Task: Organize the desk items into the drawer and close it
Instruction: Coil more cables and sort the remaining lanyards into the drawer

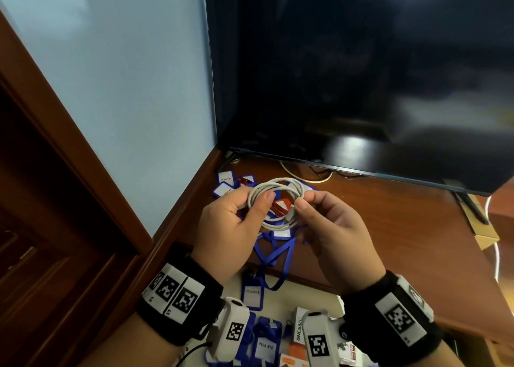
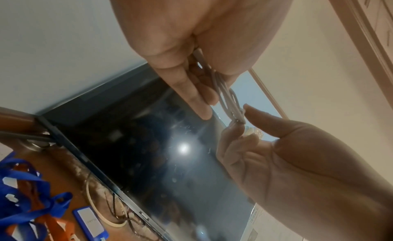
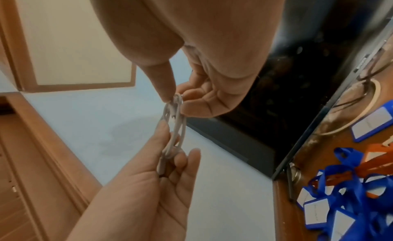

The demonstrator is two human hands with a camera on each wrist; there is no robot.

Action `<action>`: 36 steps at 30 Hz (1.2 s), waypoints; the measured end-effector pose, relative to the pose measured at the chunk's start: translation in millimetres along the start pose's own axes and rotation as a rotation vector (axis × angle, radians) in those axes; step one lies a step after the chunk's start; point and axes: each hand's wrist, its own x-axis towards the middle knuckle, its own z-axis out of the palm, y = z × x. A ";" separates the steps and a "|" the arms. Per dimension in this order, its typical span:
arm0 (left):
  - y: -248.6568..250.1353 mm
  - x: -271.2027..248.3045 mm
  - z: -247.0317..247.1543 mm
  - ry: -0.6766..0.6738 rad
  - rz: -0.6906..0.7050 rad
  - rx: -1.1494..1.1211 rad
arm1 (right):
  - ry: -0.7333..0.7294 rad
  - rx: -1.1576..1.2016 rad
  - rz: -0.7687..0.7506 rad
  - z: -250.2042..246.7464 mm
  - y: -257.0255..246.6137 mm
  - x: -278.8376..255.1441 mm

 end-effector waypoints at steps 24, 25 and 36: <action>-3.5 2.1 -3.0 -0.410 -0.197 0.003 | 0.007 -0.591 -0.167 -15.9 13.2 -3.4; -2.5 2.3 -4.3 -0.411 -0.195 0.004 | -0.001 -0.611 -0.173 -16.5 14.0 -4.1; -3.2 7.3 -17.8 -0.417 -0.162 0.001 | -0.187 -0.250 -0.067 -20.7 -1.0 -6.7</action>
